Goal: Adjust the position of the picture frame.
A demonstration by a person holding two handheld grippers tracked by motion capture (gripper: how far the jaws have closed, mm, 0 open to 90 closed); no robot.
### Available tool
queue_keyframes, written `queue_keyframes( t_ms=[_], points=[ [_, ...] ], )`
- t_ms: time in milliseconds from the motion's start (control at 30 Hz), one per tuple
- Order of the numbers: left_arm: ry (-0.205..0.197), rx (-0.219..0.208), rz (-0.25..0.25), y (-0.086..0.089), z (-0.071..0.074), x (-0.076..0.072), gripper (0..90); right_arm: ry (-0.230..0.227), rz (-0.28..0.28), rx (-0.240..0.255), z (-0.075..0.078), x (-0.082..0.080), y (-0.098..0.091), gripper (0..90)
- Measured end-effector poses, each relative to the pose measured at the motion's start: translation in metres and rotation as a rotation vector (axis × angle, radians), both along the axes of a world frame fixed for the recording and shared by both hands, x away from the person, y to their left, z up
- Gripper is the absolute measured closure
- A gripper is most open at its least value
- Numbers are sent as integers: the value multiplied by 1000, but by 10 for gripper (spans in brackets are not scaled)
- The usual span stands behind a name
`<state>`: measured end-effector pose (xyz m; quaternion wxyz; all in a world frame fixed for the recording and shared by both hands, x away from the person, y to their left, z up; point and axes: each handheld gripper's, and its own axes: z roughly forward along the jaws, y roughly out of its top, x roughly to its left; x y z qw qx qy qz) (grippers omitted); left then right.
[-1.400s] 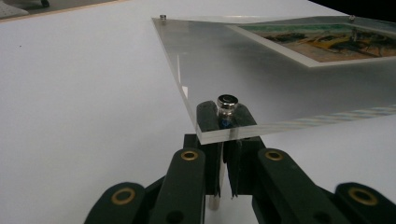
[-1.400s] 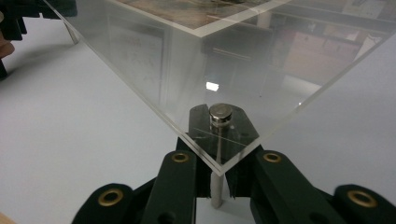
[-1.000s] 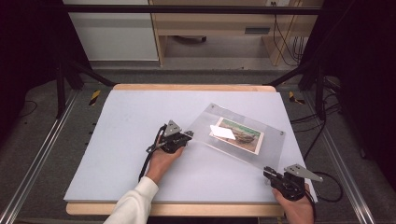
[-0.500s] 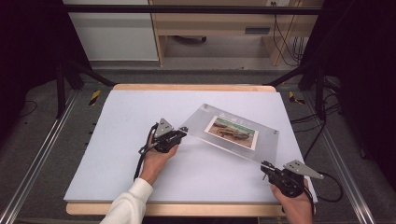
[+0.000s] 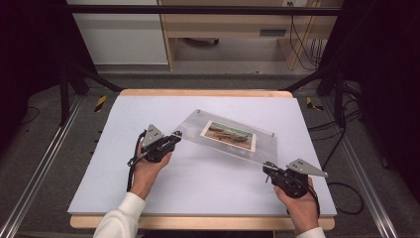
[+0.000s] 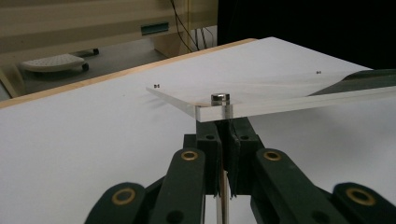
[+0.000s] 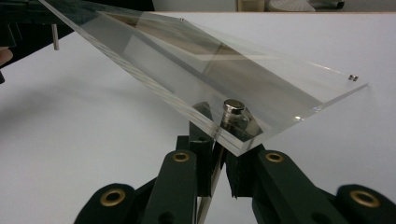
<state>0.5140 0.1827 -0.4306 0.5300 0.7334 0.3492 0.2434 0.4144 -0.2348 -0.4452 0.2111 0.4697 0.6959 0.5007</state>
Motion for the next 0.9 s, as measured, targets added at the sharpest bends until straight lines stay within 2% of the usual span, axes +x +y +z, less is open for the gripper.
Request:
queue_keyframes(
  t_ms=[300, 733, 900],
  points=[
    [-13, -2, 26, 14, 5, -5, 845, -8, 33, 2, 5, 8, 13, 821],
    [-21, -13, 52, 24, 7, -11, 844, -17, 54, 2, 9, 13, 19, 821],
    [-23, -19, 77, 34, 7, -16, 843, -17, 72, 1, 11, 18, 27, 821]
  ],
)
